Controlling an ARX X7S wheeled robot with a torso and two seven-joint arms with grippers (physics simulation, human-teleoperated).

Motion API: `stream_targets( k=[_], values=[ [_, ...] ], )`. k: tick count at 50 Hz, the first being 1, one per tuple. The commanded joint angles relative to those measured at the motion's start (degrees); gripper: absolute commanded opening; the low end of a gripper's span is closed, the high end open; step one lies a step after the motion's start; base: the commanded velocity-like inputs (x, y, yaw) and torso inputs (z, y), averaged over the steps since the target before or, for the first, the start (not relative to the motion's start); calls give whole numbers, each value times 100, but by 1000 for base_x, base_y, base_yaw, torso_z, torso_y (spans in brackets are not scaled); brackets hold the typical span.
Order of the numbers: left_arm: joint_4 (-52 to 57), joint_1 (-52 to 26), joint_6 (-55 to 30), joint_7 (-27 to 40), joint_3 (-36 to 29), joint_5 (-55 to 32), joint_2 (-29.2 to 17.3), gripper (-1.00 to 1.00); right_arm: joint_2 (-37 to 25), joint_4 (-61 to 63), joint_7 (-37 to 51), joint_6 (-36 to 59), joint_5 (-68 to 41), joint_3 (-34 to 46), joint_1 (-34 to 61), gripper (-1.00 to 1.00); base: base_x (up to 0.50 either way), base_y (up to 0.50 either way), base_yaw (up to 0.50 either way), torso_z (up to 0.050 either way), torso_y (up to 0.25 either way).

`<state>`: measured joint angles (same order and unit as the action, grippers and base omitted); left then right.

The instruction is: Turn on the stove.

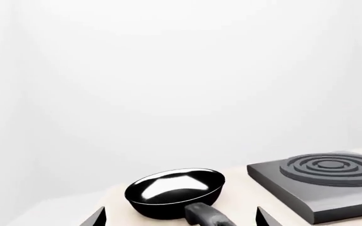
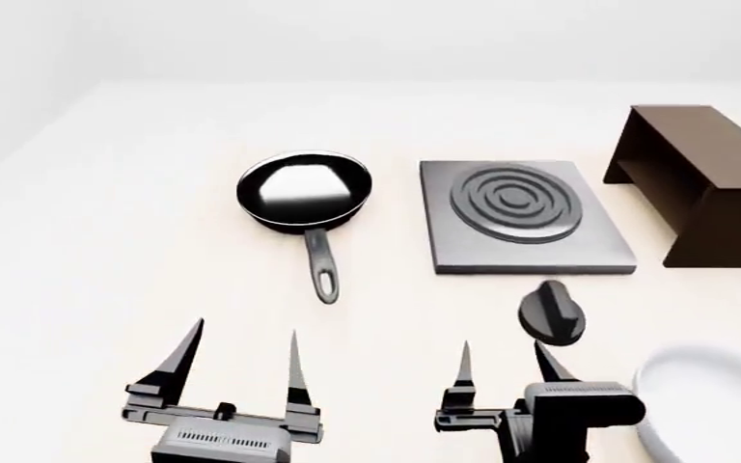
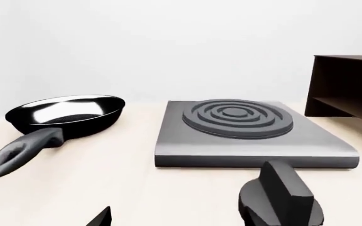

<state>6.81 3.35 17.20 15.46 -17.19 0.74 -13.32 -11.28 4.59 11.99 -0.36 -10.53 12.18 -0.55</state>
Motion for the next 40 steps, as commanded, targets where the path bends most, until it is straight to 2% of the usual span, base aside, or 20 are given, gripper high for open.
stream_targets(
  k=[1,20,23,34,40],
  values=[
    [42,3,-39,34,-30,-12,-26,100,-36,88,57,43,-33,16,-9,100,336,0,0,0,0],
    [31,-15,-44,76,-74,-56,-70,100,-83,161,110,39,-85,69,-33,100,339,0,0,0,1],
    [89,-1,-93,88,-80,-57,-78,100,-107,332,120,87,-105,108,-91,100,0,0,0,0,0],
    [26,-42,-104,92,-112,-113,-87,100,-273,1528,338,921,-258,208,-389,100,0,0,0,0,0],
    [-16,-56,-131,58,-119,-247,-93,100,-407,2021,457,1680,-271,312,-305,100,0,0,0,0,0]
  ],
)
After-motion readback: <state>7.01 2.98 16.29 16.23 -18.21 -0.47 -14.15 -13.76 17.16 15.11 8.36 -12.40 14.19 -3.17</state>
